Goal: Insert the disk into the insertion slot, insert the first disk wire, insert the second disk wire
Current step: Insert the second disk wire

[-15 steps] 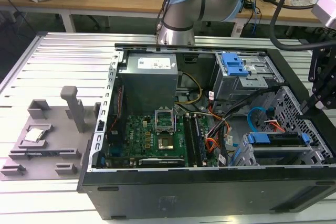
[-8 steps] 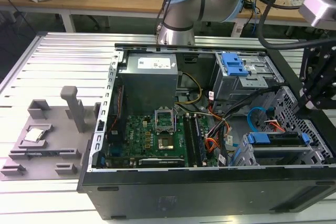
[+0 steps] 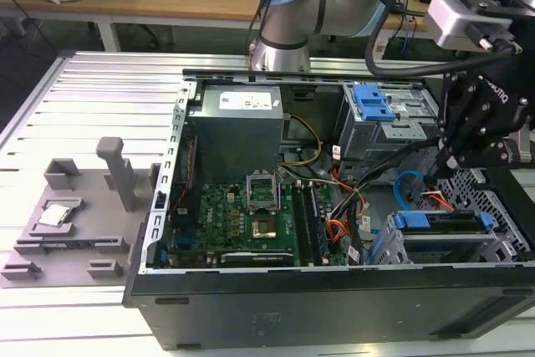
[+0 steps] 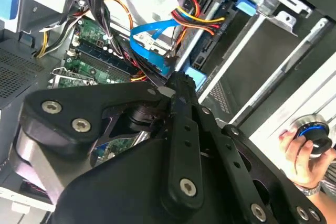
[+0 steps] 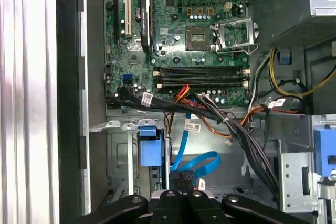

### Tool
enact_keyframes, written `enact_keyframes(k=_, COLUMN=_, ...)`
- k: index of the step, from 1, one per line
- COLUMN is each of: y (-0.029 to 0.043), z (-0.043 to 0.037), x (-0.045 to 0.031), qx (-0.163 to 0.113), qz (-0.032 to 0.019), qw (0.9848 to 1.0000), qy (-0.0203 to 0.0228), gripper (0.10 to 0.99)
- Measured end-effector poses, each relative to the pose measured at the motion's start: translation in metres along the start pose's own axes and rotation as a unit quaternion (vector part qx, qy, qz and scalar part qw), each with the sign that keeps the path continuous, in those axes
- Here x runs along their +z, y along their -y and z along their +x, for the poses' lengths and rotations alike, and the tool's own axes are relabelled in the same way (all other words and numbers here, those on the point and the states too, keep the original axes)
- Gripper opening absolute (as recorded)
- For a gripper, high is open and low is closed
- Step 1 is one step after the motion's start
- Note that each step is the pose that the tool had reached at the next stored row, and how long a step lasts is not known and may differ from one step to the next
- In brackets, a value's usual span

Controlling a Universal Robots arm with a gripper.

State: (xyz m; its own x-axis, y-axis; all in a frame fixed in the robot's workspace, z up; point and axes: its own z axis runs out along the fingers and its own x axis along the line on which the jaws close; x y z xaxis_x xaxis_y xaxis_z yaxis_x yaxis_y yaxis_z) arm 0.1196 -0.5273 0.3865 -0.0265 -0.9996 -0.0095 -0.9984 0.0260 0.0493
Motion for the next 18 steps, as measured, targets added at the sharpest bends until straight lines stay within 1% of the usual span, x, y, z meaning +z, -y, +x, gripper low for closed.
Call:
enact_keyframes(k=3, y=-0.0003, z=-0.0062, x=0.0013, qx=-0.007, qz=-0.0001, qw=1.0, qy=-0.0004, gripper=0.106)
enact_keyframes(k=9, y=-0.0003, z=-0.0068, x=0.0016, qx=-0.007, qz=-0.0001, qw=1.0, qy=-0.0003, gripper=0.114)
enact_keyframes(k=12, y=-0.0003, z=-0.007, x=0.0016, qx=-0.007, qz=-0.0001, qw=1.0, qy=-0.0004, gripper=0.294)
enact_keyframes(k=13, y=-0.0003, z=-0.007, x=0.0016, qx=-0.007, qz=-0.0001, qw=1.0, qy=-0.0004, gripper=0.294)
enact_keyframes(k=14, y=-0.0005, z=-0.007, x=0.0017, qx=-0.007, qz=-0.0001, qw=1.0, qy=-0.0003, gripper=0.361)
enact_keyframes(k=16, y=-0.0025, z=-0.0073, x=0.0038, qx=-0.01, qz=-0.0001, qw=1.0, qy=-0.0005, gripper=0.361)
enact_keyframes(k=17, y=-0.0032, z=-0.0075, x=0.0058, qx=-0.016, qz=-0.0002, qw=0.9999, qy=-0.0008, gripper=0.361)
enact_keyframes(k=18, y=-0.0031, z=-0.0076, x=0.0083, qx=-0.031, qz=-0.0003, qw=0.9995, qy=-0.0015, gripper=0.361)
